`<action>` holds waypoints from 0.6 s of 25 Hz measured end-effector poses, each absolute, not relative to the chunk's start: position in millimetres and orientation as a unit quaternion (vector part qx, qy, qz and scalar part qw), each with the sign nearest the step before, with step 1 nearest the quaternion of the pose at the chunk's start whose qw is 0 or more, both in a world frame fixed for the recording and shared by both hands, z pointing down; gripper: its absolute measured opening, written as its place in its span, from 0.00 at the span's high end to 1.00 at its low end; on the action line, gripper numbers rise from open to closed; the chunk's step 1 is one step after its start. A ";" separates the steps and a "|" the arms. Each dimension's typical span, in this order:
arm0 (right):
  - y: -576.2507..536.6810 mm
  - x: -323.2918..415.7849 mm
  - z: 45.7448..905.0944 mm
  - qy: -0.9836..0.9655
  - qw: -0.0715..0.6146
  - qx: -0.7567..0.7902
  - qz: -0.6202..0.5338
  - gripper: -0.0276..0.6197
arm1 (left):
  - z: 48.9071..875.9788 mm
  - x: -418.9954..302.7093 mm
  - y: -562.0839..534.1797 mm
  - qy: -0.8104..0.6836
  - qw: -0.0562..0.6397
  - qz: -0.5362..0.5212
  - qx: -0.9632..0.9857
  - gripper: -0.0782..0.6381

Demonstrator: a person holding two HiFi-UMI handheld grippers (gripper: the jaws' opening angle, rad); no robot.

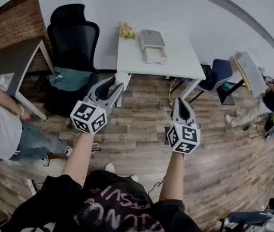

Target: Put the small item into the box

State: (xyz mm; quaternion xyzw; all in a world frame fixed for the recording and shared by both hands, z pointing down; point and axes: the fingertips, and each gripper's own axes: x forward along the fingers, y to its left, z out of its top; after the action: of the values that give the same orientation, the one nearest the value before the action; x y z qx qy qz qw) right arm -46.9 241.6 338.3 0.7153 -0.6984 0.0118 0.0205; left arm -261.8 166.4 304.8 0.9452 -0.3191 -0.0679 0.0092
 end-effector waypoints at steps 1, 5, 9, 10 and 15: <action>239.5 -48.9 338.9 -0.697 0.022 0.717 0.011 0.94 | 304.6 -263.9 163.7 -0.317 0.009 -0.068 0.946 0.69; 234.6 -56.2 339.5 -0.690 0.026 0.724 0.008 0.94 | 303.9 -269.6 154.5 -0.305 0.010 -0.069 0.950 0.69; 225.0 -53.3 341.5 -0.683 0.030 0.730 0.006 0.94 | 307.2 -267.5 143.7 -0.300 0.010 -0.069 0.951 0.69; 221.1 -51.8 341.9 -0.683 0.030 0.730 0.007 0.94 | 308.1 -266.4 139.5 -0.300 0.011 -0.070 0.951 0.69; 194.9 -40.3 345.1 -0.684 0.030 0.729 0.007 0.94 | 313.5 -253.2 115.0 -0.300 0.014 -0.068 0.951 0.69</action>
State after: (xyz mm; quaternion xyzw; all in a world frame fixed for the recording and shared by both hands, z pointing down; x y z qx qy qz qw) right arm -40.3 194.9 345.1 0.7290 -0.6838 0.0069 0.0299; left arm -253.2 115.0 313.5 0.9514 -0.3002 -0.0678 0.0136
